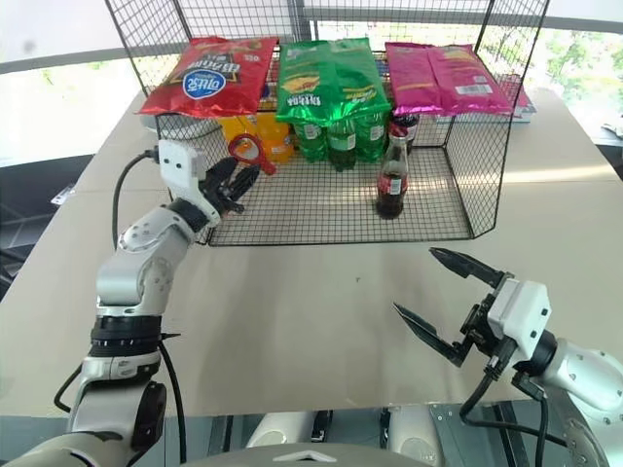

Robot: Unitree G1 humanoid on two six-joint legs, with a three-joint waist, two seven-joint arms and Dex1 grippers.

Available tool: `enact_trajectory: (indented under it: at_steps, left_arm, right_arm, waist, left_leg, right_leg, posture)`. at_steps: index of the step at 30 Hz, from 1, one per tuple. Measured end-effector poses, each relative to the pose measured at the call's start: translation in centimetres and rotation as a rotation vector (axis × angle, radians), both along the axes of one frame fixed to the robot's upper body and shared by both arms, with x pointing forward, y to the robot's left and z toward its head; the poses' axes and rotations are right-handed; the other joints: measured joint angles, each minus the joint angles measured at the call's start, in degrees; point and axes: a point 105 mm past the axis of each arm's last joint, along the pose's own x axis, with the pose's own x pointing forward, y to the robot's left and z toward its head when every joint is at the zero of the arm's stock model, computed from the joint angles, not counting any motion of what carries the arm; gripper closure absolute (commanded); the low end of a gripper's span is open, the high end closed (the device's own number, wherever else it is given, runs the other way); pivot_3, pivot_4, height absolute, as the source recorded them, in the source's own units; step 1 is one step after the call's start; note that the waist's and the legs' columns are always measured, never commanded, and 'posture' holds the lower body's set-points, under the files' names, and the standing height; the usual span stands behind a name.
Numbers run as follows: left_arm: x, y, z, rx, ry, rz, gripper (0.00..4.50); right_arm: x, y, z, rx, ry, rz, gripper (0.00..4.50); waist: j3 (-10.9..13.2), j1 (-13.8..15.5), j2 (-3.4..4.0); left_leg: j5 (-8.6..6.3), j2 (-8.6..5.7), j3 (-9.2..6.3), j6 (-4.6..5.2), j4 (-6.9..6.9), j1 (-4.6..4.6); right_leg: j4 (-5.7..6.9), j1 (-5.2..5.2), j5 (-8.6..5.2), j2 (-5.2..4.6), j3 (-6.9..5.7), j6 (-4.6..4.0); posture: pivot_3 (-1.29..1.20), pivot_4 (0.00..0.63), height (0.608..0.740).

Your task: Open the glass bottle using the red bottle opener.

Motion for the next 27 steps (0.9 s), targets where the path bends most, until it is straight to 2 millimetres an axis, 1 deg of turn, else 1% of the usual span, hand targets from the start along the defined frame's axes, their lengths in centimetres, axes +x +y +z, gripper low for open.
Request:
enact_trajectory:
  at_steps: [4, 7, 10, 11, 16, 19, 22, 24, 27]
  left_arm:
    - [0.5, 0.0, -0.2, 0.002, 0.002, 0.009, 2.13]
    - [0.8, 0.0, 0.0, 0.002, -0.009, 0.01, 2.94]
    - [0.8, -0.2, 0.2, 0.001, -0.023, -0.008, 4.33]
    - [0.7, -0.3, 0.3, 0.001, -0.027, -0.016, 4.46]
    - [0.6, -0.4, 0.4, 0.001, -0.035, -0.035, 4.46]
    - [0.3, 0.0, 0.6, -0.009, -0.042, -0.049, 4.46]
    - [-0.8, 0.3, 0.9, -0.011, -0.039, -0.115, 4.46]
    - [-1.8, 0.5, 0.9, -0.017, -0.022, -0.192, 4.46]
    - [-2.9, 0.6, 1.6, -0.024, -0.01, -0.3, 4.46]
  right_arm:
    - [-0.1, -0.1, -0.2, -0.004, 0.005, -0.01, 0.0]
    - [-0.2, -0.1, -0.4, -0.006, 0.01, -0.014, 0.0]
    - [-0.2, -0.1, -0.3, -0.007, 0.005, -0.018, 0.0]
    - [-0.2, -0.1, -0.3, -0.007, 0.003, -0.02, 0.0]
    - [0.0, -0.2, -0.2, -0.005, -0.004, -0.03, 0.0]
    - [0.1, -0.1, -0.1, -0.004, -0.012, -0.027, 0.0]
    - [0.2, 0.1, 0.0, -0.002, -0.011, -0.019, 0.0]
    - [0.4, 0.2, 0.0, -0.003, -0.007, -0.018, 0.0]
    - [0.9, 0.4, -0.2, -0.007, 0.017, -0.024, 0.0]
  waist:
    - [0.03, 0.07, -0.05]
    - [0.03, 0.09, -0.05]
    - [0.03, 0.07, -0.05]
    - [0.03, 0.06, -0.05]
    - [0.03, 0.06, -0.05]
    - [0.04, -0.03, -0.06]
    - [0.04, -0.13, -0.05]
    - [0.04, -0.13, -0.05]
    - [0.05, -0.09, -0.06]
  left_leg:
    - [-0.01, 0.0, -0.02, 0.0, 0.0, -0.02]
    - [-0.01, 0.01, -0.02, 0.0, 0.0, 0.0]
    - [-0.01, 0.02, -0.01, 0.0, 0.0, 0.02]
    - [-0.01, 0.02, -0.01, 0.0, 0.0, 0.02]
    - [-0.01, 0.02, -0.01, 0.0, 0.0, 0.01]
    - [-0.01, 0.02, 0.0, 0.0, 0.0, 0.02]
    - [-0.01, 0.05, 0.0, 0.0, 0.0, 0.01]
    - [-0.01, 0.05, 0.0, 0.0, 0.0, 0.02]
    - [-0.01, 0.05, -0.01, 0.0, 0.01, 0.02]
  right_leg:
    - [-0.02, 0.0, 0.0, -0.08, -0.02, 0.0]
    - [0.01, 0.0, 0.0, -0.08, -0.02, 0.0]
    - [0.02, 0.0, 0.0, -0.07, -0.01, 0.01]
    - [0.02, 0.0, 0.0, -0.07, -0.01, 0.01]
    - [0.02, 0.0, 0.0, -0.07, -0.01, 0.01]
    - [0.02, -0.01, 0.0, -0.07, 0.0, 0.0]
    - [0.02, -0.01, 0.0, -0.07, 0.0, 0.0]
    - [0.02, -0.01, 0.0, -0.08, 0.0, 0.0]
    - [0.02, -0.02, 0.0, -0.07, -0.01, 0.0]
  posture:
    - [0.0, 0.15, 0.74]
    - [0.0, 0.15, 0.74]
    - [0.0, 0.15, 0.74]
    - [0.0, 0.15, 0.74]
    - [0.0, 0.15, 0.74]
    - [0.0, 0.15, 0.74]
    - [0.0, 0.15, 0.74]
    - [0.0, 0.15, 0.74]
    - [0.0, 0.15, 0.74]
